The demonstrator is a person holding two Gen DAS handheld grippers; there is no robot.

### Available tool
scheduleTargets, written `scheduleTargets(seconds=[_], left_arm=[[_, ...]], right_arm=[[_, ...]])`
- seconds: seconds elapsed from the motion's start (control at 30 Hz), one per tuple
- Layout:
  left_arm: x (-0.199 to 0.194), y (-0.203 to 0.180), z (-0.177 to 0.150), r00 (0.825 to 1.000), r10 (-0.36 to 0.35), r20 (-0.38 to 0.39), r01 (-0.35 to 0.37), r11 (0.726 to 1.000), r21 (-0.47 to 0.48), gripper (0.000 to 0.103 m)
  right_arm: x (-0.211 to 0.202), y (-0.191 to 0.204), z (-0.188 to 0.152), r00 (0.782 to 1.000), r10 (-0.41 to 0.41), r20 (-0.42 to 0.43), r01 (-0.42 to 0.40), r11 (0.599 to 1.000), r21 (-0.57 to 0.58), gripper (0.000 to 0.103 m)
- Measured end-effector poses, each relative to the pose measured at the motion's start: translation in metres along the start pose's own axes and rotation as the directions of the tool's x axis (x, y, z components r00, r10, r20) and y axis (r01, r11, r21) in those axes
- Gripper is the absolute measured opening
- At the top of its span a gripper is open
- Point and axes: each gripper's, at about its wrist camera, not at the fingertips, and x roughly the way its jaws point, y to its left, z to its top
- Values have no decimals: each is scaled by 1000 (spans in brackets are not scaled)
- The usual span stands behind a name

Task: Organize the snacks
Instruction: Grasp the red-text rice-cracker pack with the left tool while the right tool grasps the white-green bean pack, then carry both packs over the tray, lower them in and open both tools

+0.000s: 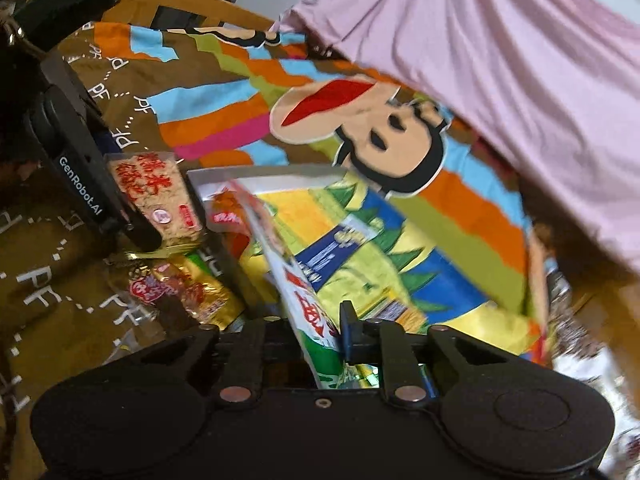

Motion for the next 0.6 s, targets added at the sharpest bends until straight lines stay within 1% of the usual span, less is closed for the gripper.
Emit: scheduleTargets(seconds=[0.03,0.1,0.2,0.3,0.43,0.53,0.6], left_arm=[[-2,0,-2,1000,-1,1,1,1000,-2,93],[-5,0,-3,1000,-9,1,10,1000,-17,93],[-13,1,-6,1000,-21,2,21,999,-37,92],[-23,-1,-9,999,-15,28,16,999,-43,92],[-40,-1,-7,995,-14,94,20,998,-60,92],[-51,2,-2,988,-15,154,29,996,-89,92],[-58,2,3,980,-8,201,30,994,-103,92]], right_arm=[[-3,4,0,1000,-25,9,25,999,-35,9],[-8,14,-2,998,-60,23,63,992,-107,9],[-13,28,-7,996,-76,38,82,976,-200,9],[-16,37,-11,992,-108,58,120,955,-273,9],[-22,38,-8,985,-149,91,169,945,-281,9],[-26,35,-3,972,-199,126,226,935,-273,9],[-27,29,2,962,-234,141,263,933,-244,9]])
